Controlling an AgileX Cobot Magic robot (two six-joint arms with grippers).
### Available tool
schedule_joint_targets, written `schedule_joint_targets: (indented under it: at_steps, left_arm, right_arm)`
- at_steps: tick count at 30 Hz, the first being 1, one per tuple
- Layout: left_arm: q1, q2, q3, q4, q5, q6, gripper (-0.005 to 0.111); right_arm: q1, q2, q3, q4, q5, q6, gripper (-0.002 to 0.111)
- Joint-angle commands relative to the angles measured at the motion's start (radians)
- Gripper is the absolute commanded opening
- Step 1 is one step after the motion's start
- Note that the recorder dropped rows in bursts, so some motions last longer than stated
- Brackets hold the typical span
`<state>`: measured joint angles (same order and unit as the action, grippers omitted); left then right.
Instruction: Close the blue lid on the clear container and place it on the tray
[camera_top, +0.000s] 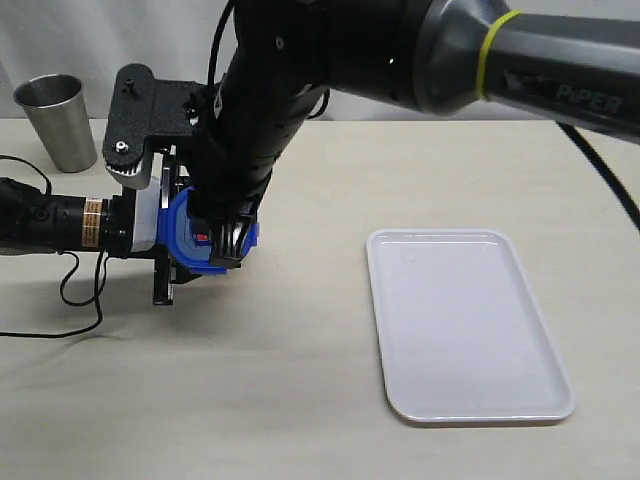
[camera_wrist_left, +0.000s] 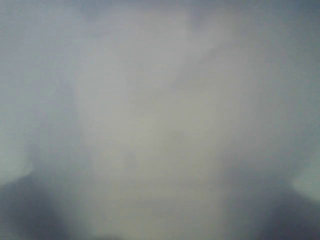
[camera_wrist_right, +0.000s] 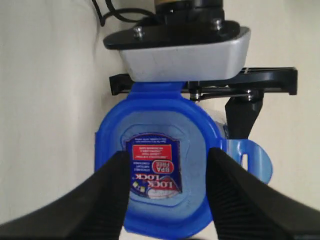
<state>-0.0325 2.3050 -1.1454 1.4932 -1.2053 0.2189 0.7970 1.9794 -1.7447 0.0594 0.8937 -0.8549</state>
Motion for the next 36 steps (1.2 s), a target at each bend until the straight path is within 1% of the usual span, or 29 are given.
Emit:
schedule_joint_targets:
  at_steps: [1,6,10,13,18,24,29,32,34,36]
  left_arm:
    - [-0.008,0.001,0.004,-0.01,-0.016,-0.008,0.0]
    - [-0.008,0.001,0.004,-0.012,-0.016,-0.01,0.0]
    - [-0.008,0.001,0.004,-0.012,-0.016,-0.01,0.0]
    - [-0.008,0.001,0.004,-0.012,-0.016,-0.015,0.0]
    - [-0.01,0.001,0.004,-0.014,-0.016,-0.004,0.0]
    - [-0.012,0.001,0.004,-0.041,-0.016,0.021,0.0]
    - [-0.014,0.001,0.004,-0.036,-0.016,0.017,0.0]
    - [-0.014,0.001,0.004,-0.04,-0.016,0.017,0.0]
    - [-0.014,0.001,0.004,-0.04,-0.016,-0.004,0.0]
    - [-0.014,-0.001,0.004,-0.047,-0.016,-0.061,0.0]
  right_arm:
    - [-0.04,0.037,-0.006,0.0,-0.033,0.018,0.046]
    - [-0.073,0.048,-0.02,0.007,-0.029,0.025,0.046]
    - [-0.073,0.033,-0.023,-0.009,-0.029,0.0,0.046]
    - [-0.067,-0.007,-0.023,0.038,-0.052,-0.059,0.046]
    - [-0.062,-0.034,-0.023,0.038,-0.082,-0.096,0.046]
    - [-0.062,0.017,-0.023,0.031,0.008,-0.091,0.046]
    - [-0.062,0.063,-0.023,0.031,0.001,-0.091,0.046]
    - [-0.062,0.085,-0.023,0.042,0.059,-0.091,0.046]
    - [-0.062,0.101,-0.023,0.06,0.087,-0.094,0.046]
    - [-0.062,0.129,-0.023,0.072,0.09,-0.094,0.046]
